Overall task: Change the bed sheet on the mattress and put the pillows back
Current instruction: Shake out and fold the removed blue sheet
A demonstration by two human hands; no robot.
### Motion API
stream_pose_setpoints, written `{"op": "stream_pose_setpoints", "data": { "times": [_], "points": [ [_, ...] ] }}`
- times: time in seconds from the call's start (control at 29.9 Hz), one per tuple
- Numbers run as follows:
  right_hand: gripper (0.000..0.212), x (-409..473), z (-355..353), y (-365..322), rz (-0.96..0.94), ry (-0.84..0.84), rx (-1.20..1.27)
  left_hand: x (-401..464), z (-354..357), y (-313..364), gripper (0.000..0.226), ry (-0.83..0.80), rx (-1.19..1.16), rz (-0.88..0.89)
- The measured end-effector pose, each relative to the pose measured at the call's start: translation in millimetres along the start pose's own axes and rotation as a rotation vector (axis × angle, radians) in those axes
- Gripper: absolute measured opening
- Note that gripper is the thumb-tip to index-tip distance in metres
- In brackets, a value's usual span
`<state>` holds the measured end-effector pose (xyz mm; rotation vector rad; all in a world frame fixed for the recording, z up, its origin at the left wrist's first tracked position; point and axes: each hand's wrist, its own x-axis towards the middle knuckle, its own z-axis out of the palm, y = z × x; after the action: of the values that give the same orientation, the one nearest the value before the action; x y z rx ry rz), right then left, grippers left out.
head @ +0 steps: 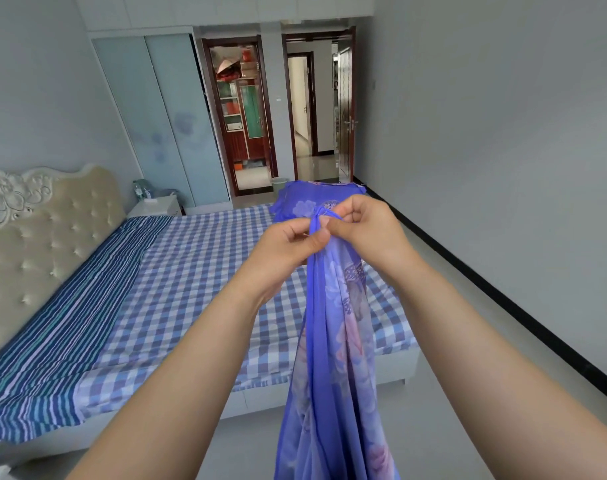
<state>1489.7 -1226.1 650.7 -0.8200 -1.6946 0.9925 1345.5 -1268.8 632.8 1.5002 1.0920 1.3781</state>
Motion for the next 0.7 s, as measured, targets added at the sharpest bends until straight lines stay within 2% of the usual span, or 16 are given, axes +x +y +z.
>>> {"op": "stream_pose_setpoints", "data": {
  "times": [0.13, 0.23, 0.3, 0.43, 0.57, 0.64, 0.7],
  "points": [
    [0.017, 4, -2, 11, 0.018, -0.007, 0.047, 12, -4, -5, 0.017, 0.071, 0.150, 0.016],
    [0.021, 2, -1, 29, 0.065, -0.071, 0.112, 24, -5, -2, 0.016, 0.110, 0.098, 0.018],
    [0.033, -5, 1, 47, 0.088, -0.112, 0.138, 35, -6, 4, 0.020, 0.141, 0.081, 0.026],
    [0.045, -20, -4, 80, 0.092, -0.028, -0.015, 61, -20, 13, 0.028, 0.278, 0.107, -0.003],
    [0.023, -40, 2, 105, 0.074, 0.003, -0.072, 78, -32, 12, 0.026, 0.321, 0.144, -0.022],
    [0.029, -50, 6, 120, 0.088, -0.074, -0.133, 84, -32, 12, 0.027, 0.330, 0.133, -0.023],
    [0.039, -60, 8, 133, 0.145, -0.245, -0.259, 90, -33, 12, 0.026, 0.330, 0.157, -0.006]
  ]
}}
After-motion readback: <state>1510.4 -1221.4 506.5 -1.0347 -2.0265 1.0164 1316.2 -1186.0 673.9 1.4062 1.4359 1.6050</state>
